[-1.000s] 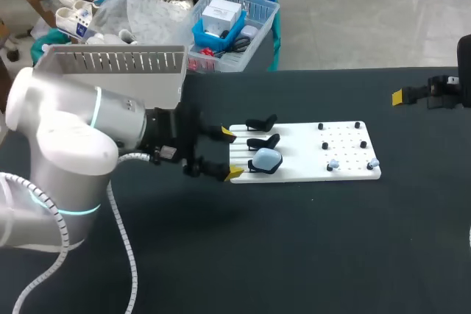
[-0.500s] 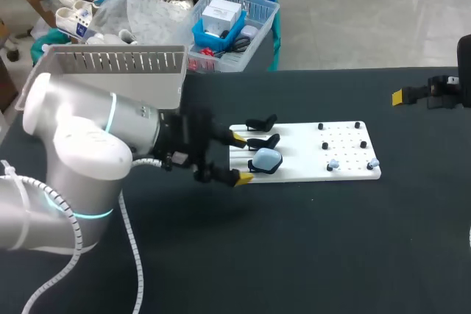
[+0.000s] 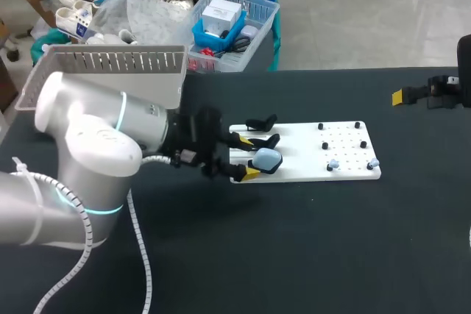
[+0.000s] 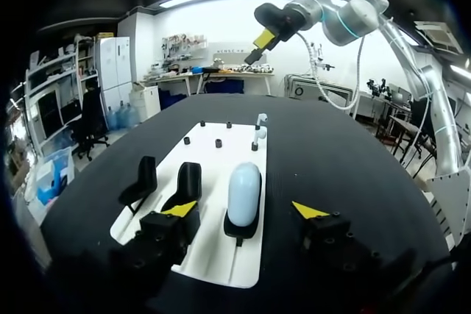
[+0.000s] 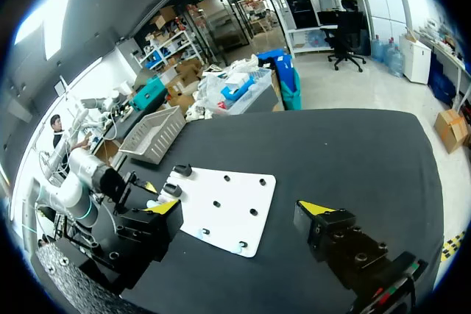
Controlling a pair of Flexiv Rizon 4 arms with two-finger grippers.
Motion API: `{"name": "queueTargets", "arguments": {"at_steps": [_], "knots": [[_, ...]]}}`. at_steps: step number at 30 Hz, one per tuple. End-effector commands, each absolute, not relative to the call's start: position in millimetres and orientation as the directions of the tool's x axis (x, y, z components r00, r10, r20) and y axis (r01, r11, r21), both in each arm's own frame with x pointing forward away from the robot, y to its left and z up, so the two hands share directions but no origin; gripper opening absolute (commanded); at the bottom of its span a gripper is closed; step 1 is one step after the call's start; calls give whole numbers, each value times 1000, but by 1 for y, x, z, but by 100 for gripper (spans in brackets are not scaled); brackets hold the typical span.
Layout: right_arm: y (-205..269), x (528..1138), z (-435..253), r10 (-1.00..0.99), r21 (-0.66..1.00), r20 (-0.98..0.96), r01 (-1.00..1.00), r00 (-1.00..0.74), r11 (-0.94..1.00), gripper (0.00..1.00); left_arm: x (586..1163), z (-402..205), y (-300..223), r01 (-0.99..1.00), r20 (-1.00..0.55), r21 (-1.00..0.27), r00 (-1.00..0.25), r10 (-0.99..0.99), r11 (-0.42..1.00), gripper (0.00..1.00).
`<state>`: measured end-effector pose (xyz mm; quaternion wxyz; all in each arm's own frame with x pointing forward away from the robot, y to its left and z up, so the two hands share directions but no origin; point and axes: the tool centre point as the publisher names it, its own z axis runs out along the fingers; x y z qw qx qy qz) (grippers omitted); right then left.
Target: Pick up each earbud case from the left stands, insert the matching earbuds, close the lid, and place the case in the box.
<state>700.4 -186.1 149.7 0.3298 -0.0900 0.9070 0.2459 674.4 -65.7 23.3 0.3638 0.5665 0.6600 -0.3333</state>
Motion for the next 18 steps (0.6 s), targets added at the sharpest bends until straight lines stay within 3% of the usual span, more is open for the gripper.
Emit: {"name": "queueTargets", "arguments": {"at_steps": [1,18], "knots": [[-186,701,150,-1,386,-642,-325,-766,863,100,679,19,-69,991,-855,-32,-95,511,131,78],[-186,701,150,-1,386,-642,-325,-766,863,100,676,22,-75,992,-857,-39,-93,507,117,78]]}}
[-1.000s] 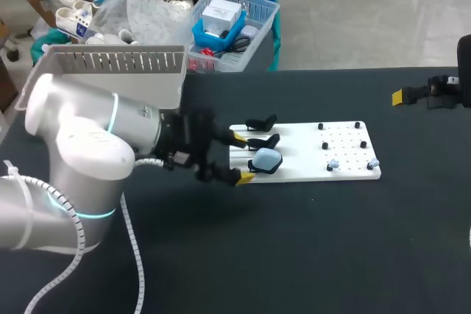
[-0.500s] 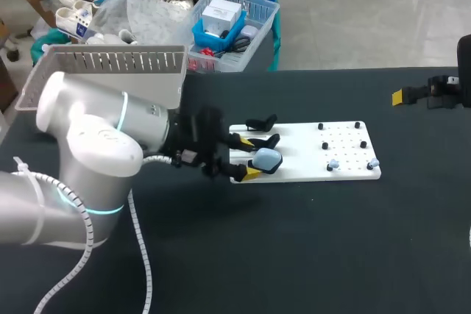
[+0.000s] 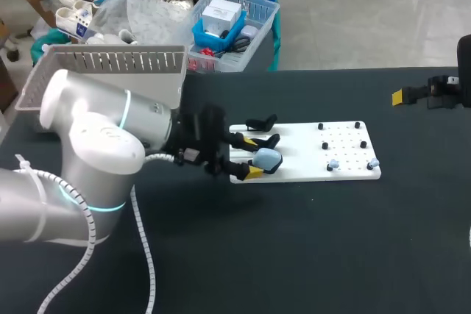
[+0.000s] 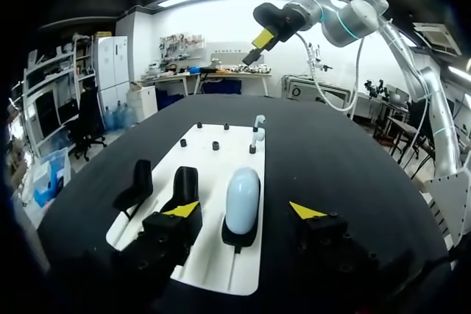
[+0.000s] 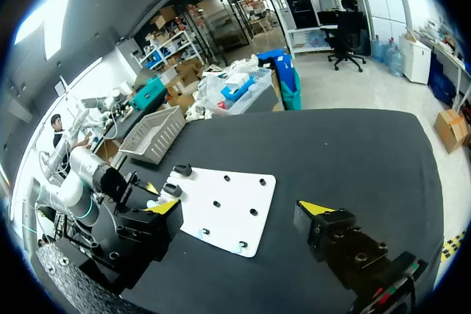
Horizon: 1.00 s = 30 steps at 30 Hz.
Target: Pick up each earbud case from the left stands, insert the matching earbuds, close the lid, and place the case in the box.
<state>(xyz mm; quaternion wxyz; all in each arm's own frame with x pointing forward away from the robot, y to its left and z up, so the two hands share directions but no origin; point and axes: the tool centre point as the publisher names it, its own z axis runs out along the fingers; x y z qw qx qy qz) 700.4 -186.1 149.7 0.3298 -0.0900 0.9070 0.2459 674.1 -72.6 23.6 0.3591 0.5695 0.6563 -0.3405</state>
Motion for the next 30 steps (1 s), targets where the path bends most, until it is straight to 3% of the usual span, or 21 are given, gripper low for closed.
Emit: {"name": "queueTargets", "arguments": {"at_steps": [1,18,30], "knots": [[-186,701,150,-1,386,-642,-325,-766,863,100,675,22,-76,993,-857,-39,-93,507,116,76],[-186,701,150,-1,386,-642,-325,-766,863,100,678,19,-82,990,-857,-53,-113,504,131,73],[-186,701,150,-1,386,-642,-325,-766,863,100,681,15,-81,987,-852,-55,-126,508,152,62]]}}
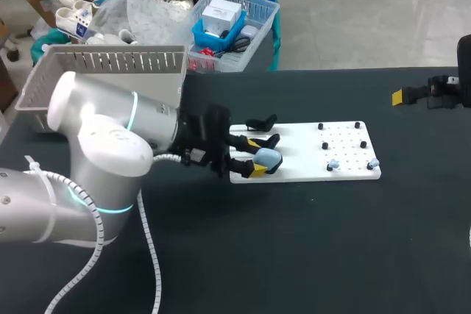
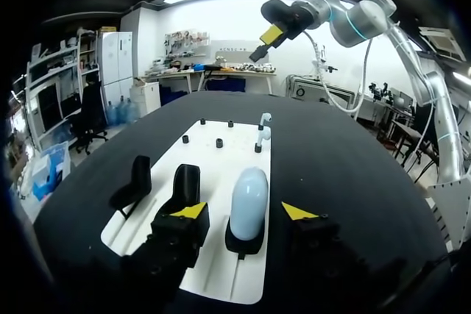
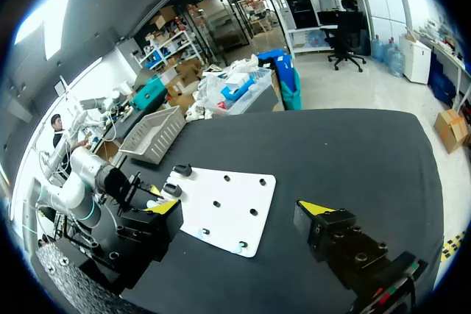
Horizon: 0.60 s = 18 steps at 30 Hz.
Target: Pick up each earbud case from the left stands, insert the matching earbuds, close the lid, and place the case in the box.
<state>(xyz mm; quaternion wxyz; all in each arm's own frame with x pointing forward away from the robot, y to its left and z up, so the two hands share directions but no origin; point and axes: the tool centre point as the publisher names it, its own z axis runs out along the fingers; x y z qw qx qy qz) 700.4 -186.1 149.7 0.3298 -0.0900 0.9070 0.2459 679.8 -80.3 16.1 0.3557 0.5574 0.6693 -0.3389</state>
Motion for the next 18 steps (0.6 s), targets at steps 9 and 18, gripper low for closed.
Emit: {"name": "queueTargets", "arguments": {"at_steps": [9,18], "knots": [[-186,701,150,-1,386,-642,-325,-766,863,100,682,17,-80,985,-853,-56,-131,504,161,61],[-186,701,150,-1,386,-642,-325,-766,863,100,680,16,-79,986,-851,-59,-131,509,155,59]]}}
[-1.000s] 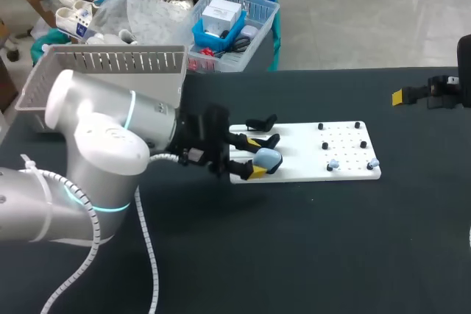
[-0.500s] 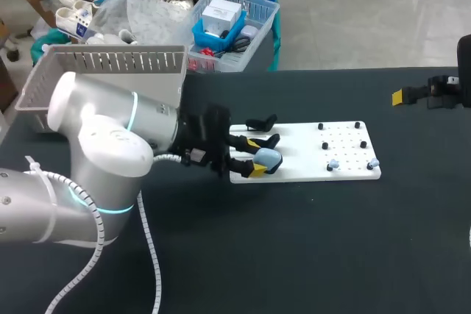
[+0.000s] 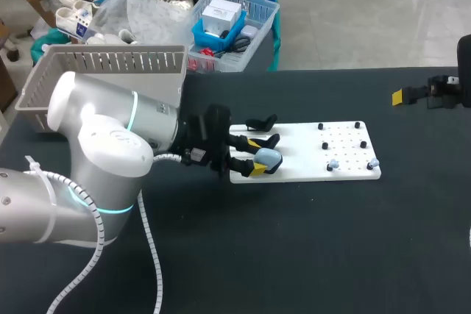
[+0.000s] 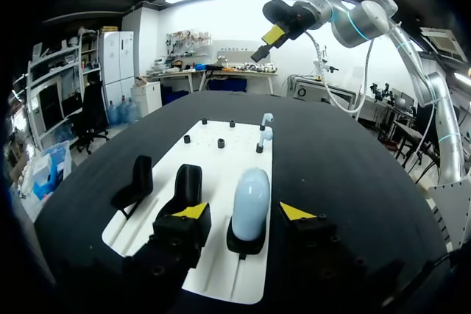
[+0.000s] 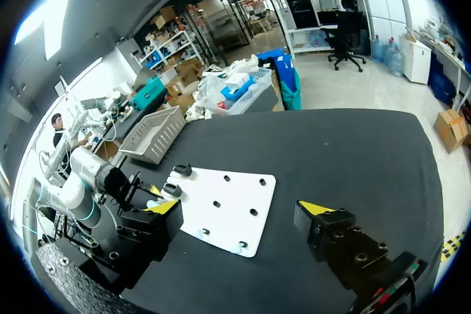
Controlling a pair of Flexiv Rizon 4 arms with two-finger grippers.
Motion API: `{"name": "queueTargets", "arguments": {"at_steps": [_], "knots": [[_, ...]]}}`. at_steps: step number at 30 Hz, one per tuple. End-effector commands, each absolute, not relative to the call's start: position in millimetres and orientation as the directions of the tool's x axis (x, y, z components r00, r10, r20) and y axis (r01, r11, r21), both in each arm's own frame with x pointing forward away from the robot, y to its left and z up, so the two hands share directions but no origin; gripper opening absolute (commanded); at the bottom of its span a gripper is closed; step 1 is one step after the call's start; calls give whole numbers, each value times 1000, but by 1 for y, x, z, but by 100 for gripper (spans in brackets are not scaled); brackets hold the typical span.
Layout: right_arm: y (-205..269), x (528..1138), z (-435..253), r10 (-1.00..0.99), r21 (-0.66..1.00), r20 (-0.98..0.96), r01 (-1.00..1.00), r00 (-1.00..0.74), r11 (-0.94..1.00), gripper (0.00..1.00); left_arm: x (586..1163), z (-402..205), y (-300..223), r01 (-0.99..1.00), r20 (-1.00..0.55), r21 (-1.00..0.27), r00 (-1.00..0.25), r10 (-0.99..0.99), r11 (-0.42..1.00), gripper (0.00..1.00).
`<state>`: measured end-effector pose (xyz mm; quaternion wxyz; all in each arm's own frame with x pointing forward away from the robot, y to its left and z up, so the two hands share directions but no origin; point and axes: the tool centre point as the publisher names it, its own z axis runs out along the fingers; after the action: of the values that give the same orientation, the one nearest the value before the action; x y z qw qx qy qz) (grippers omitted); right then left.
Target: Pick up each earbud case from the left stands, insert the matching earbuds, close the lid, and place the case in the box.
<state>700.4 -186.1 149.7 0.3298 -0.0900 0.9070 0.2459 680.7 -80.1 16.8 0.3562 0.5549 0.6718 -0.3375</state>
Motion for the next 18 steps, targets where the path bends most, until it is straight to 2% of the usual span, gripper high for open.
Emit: {"name": "queueTargets", "arguments": {"at_steps": [1,8,18], "knots": [[-186,701,150,-1,386,-642,-325,-766,863,100,680,16,-79,986,-850,-60,-132,510,155,58],[-186,701,150,-1,386,-642,-325,-766,863,100,680,15,-78,986,-849,-61,-133,511,155,50],[-186,701,150,-1,386,-642,-325,-766,863,100,676,13,-75,987,-847,-63,-132,515,150,49]]}}
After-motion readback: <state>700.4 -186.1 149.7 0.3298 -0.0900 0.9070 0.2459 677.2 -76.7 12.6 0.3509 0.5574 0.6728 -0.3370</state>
